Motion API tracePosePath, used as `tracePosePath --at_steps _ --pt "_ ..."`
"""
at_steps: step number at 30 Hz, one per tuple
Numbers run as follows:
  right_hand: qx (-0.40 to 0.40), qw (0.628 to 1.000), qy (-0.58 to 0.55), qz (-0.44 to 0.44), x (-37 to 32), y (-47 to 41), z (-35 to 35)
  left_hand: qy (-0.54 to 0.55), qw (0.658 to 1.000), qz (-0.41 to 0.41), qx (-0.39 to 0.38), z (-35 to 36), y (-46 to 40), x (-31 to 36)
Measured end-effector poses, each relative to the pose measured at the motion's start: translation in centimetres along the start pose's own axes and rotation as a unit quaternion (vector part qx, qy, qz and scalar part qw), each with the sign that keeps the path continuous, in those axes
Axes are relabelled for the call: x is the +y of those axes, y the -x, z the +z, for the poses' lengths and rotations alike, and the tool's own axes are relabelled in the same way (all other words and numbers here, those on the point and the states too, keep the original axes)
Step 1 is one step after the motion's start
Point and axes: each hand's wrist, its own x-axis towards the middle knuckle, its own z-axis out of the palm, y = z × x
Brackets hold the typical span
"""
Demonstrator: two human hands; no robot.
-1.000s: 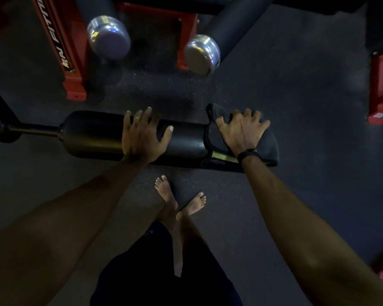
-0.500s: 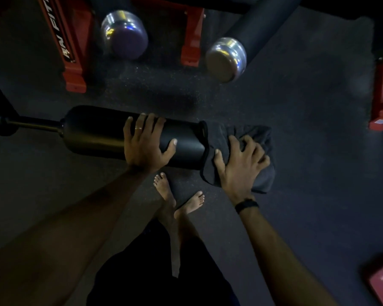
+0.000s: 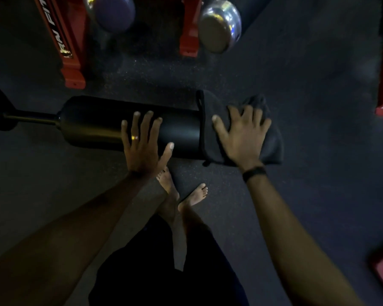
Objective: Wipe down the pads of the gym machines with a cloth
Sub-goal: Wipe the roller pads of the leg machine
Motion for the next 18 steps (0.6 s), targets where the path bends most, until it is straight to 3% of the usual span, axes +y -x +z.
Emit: tracePosePath --at_steps 4,8,11,14,16,18 --pt "0.011 1.000 -0.023 0.000 0.1 4.5 1.0 0.040 0.999 -0.026 -0.006 -1.1 1.2 1.0" --pt "0.015 1.000 0.010 0.011 -0.5 1.2 0.3 0.122 0.990 -0.056 0.030 -2.2 -3.2 0.3" --pt "-0.148 0.988 0.030 0.027 -0.9 -4.7 -0.9 0.115 0.989 -0.086 0.036 -2.2 -7.1 -2.0" --pt "-0.344 0.936 -0.013 0.076 -1.2 -9.6 -1.0 0.061 0.990 -0.114 -0.052 -1.7 -7.8 -4.2" --pt "-0.364 0.928 -0.003 0.081 -1.3 -10.4 -0.6 0.029 0.991 -0.105 -0.080 -1.3 -7.5 -4.4" --pt "-0.295 0.954 0.001 0.059 -1.2 -9.0 -0.3 0.012 0.995 -0.079 -0.063 -0.9 -6.7 -4.6"
